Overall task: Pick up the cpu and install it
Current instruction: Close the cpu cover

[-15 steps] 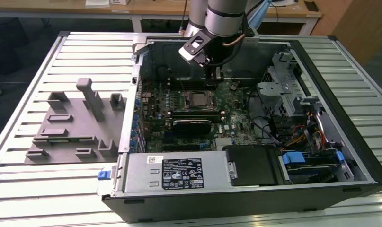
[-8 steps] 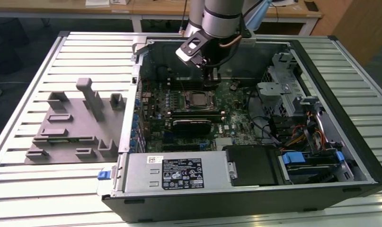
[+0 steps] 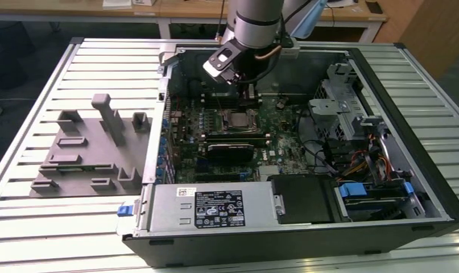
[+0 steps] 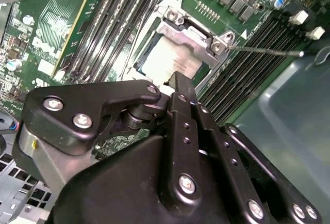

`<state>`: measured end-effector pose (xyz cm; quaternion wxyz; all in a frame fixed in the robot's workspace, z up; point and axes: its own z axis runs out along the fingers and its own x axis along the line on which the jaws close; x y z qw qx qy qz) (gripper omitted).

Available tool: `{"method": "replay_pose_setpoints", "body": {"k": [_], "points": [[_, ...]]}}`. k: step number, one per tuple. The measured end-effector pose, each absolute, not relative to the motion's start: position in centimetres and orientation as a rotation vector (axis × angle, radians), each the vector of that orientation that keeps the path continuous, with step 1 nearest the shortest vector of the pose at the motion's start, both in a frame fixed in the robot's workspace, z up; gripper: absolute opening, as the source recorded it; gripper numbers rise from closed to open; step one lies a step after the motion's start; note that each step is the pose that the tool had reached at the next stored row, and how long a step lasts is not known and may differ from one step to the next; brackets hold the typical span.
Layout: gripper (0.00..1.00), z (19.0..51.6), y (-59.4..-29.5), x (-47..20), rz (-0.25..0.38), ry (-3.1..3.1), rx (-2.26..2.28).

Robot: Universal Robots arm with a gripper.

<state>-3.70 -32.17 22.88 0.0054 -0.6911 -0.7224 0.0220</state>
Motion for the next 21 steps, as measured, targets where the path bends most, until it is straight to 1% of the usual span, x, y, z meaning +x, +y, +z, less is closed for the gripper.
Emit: {"method": "replay_pose_setpoints", "body": {"k": [8, 21], "points": [[0.11, 22.82, -32.18, -3.93, 0.063, -2.279, -2.152], [0.11, 22.76, -32.18, -3.93, 0.064, -2.519, -1.873]]}}
